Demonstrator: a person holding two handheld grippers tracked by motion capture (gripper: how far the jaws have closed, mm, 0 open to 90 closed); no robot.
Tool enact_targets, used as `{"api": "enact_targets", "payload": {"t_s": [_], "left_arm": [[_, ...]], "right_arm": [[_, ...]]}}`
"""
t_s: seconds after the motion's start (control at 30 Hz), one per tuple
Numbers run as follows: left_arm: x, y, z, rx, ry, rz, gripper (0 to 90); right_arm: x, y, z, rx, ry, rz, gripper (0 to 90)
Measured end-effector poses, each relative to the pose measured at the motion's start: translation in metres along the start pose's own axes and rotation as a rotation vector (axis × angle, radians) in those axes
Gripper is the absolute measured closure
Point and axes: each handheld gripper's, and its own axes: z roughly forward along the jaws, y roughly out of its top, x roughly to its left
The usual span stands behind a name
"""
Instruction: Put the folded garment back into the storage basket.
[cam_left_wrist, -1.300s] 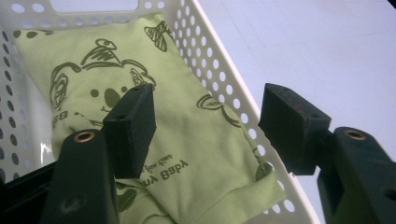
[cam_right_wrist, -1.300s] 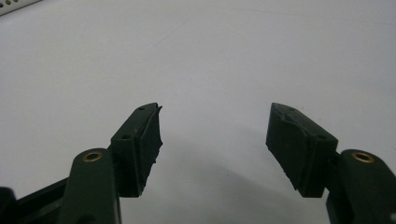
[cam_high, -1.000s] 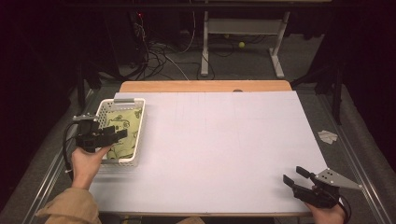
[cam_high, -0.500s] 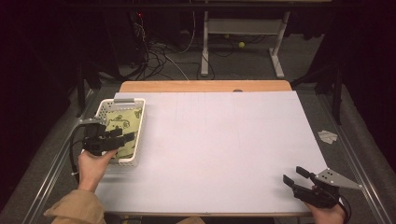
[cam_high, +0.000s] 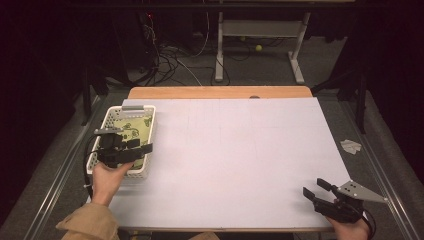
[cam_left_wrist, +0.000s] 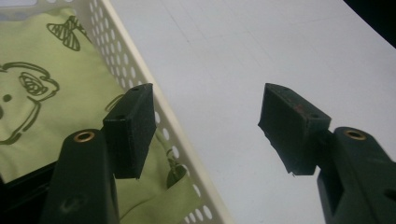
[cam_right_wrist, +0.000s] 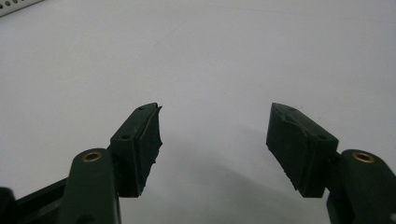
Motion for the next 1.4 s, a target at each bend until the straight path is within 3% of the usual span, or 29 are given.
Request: {"api": "enact_targets", "payload": {"t_s": [0.4, 0.83, 1.4], "left_arm": [[-0.018, 0.002, 0.013, 0.009, -0.012, 0.051, 33.2], [-0.033, 0.001, 0.026, 0.03, -0.054, 0.084, 33.2], [-0.048, -0.005, 0.028, 0.022, -0.071, 0.132, 33.3]], "right_arm": [[0.0, 0.0, 0.0, -0.001, 0.0, 0.002, 35.8], [0.0, 0.0, 0.0, -0.001, 0.001, 0.0, 35.8], [0.0, 0.0, -0.001, -0.003, 0.001, 0.001, 35.9]]}}
